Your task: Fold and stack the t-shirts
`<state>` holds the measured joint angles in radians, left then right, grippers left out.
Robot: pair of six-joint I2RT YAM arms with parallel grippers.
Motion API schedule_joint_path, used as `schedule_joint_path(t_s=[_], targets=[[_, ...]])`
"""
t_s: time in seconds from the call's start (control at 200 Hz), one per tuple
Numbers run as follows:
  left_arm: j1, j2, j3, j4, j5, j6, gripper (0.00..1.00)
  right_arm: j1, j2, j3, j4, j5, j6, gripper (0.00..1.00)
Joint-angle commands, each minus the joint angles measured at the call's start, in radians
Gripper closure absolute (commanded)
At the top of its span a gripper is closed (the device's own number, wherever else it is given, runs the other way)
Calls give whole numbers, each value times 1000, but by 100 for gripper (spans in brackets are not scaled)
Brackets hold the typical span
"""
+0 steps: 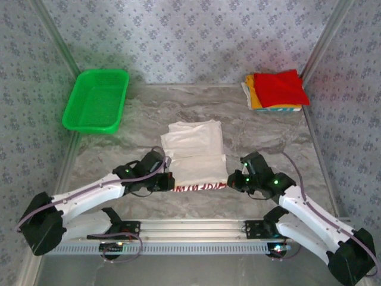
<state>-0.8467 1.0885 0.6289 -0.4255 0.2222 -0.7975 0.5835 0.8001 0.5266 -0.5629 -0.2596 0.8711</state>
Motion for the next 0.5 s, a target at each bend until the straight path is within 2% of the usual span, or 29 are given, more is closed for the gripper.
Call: schedule_joint_path(t_s=[0.0,0.095,0.215,0.285,0.4,0.445,0.47,0.495], targets=[[13,-26,144,-123,-40,73,100,-1,53,137,-95,85,-40,100],[84,4,250,-137,-21,144,100,-36,166,283,-91,108,-110,100],[260,89,324,-71,94,171,100,-124,367,467,-54,67,-185,100],[350,169,383,-56,122,198,100,-160,503,585,-43,57,-233,100],[439,356,555,-119,118,307,100,-195,730,783,-2,66,-320,100],[472,443,616,-130,135,331,87,-211,819,854,13,57,-330,100],[490,491,649,-130,153,345,83,-220,873,897,16,47,-334,100],[506,537,679,-128,162,354,79,-227,928,946,15,35,-343,95]])
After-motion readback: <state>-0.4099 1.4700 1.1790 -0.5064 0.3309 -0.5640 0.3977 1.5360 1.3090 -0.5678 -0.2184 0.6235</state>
